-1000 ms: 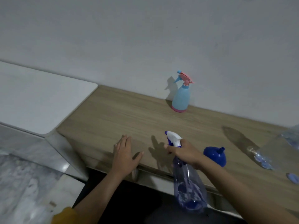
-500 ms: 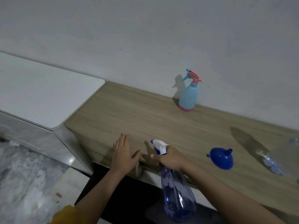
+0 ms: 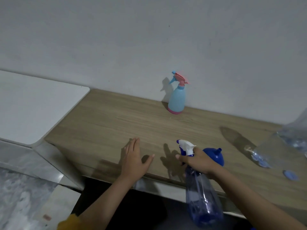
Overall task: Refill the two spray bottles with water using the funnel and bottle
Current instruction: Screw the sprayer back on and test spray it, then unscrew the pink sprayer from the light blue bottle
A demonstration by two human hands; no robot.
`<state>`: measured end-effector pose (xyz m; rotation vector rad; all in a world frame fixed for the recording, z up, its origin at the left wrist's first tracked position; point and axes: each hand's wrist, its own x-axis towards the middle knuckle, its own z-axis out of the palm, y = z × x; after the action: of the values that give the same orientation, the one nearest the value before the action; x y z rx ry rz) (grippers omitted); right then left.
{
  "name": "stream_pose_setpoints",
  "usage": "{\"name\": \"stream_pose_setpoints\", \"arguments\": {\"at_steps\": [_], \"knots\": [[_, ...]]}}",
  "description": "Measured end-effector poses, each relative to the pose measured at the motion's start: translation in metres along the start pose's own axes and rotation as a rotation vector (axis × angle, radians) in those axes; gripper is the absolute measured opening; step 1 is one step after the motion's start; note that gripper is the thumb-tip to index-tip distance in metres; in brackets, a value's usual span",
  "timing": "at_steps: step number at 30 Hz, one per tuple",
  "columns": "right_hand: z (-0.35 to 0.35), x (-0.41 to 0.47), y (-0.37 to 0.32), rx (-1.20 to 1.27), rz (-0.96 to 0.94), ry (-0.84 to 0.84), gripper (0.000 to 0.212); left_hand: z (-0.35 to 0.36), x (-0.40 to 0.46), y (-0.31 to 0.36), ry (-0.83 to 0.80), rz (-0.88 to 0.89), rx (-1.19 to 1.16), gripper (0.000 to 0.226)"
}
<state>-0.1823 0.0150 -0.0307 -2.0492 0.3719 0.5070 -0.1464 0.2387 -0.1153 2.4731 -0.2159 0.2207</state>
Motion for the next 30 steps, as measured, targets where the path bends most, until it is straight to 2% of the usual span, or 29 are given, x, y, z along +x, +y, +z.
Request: {"name": "stream_pose_setpoints", "arguments": {"at_steps": [4, 9, 11, 12, 14, 16, 18, 20, 25, 30], "knots": [[-0.023, 0.001, -0.013, 0.046, -0.204, 0.261, 0.016, 0.007, 0.004, 0.049, -0.012, 0.035, -0.250, 0.079], [-0.056, 0.006, -0.029, 0.299, -0.401, 0.446, 0.053, 0.010, 0.009, 0.110, -0.147, 0.094, -0.622, 0.075], [-0.069, 0.011, -0.035, 0.386, -0.478, 0.522, 0.074, 0.013, 0.013, 0.127, -0.215, 0.122, -0.685, 0.077], [-0.074, 0.011, -0.039, 0.440, -0.524, 0.533, 0.077, 0.014, 0.015, 0.134, -0.242, 0.125, -0.705, 0.075], [-0.081, 0.013, -0.044, 0.547, -0.618, 0.573, 0.064, 0.019, 0.023, 0.145, -0.262, 0.129, -0.741, 0.069], [-0.087, 0.018, -0.047, 0.581, -0.660, 0.702, 0.047, 0.025, 0.033, 0.156, -0.241, 0.131, -0.744, 0.069], [-0.098, 0.027, -0.046, 0.552, -0.698, 0.847, 0.030, 0.030, 0.044, 0.169, -0.223, 0.120, -0.713, 0.069], [-0.112, 0.037, -0.046, 0.472, -0.729, 0.913, 0.019, 0.038, 0.058, 0.181, -0.209, 0.109, -0.670, 0.068], [-0.164, 0.063, -0.046, 0.260, -0.686, 0.876, 0.008, 0.069, 0.108, 0.205, -0.163, 0.085, -0.598, 0.060], [-0.215, 0.098, -0.052, 0.122, -0.600, 0.790, 0.011, 0.100, 0.162, 0.231, -0.146, 0.068, -0.513, 0.055]]}}
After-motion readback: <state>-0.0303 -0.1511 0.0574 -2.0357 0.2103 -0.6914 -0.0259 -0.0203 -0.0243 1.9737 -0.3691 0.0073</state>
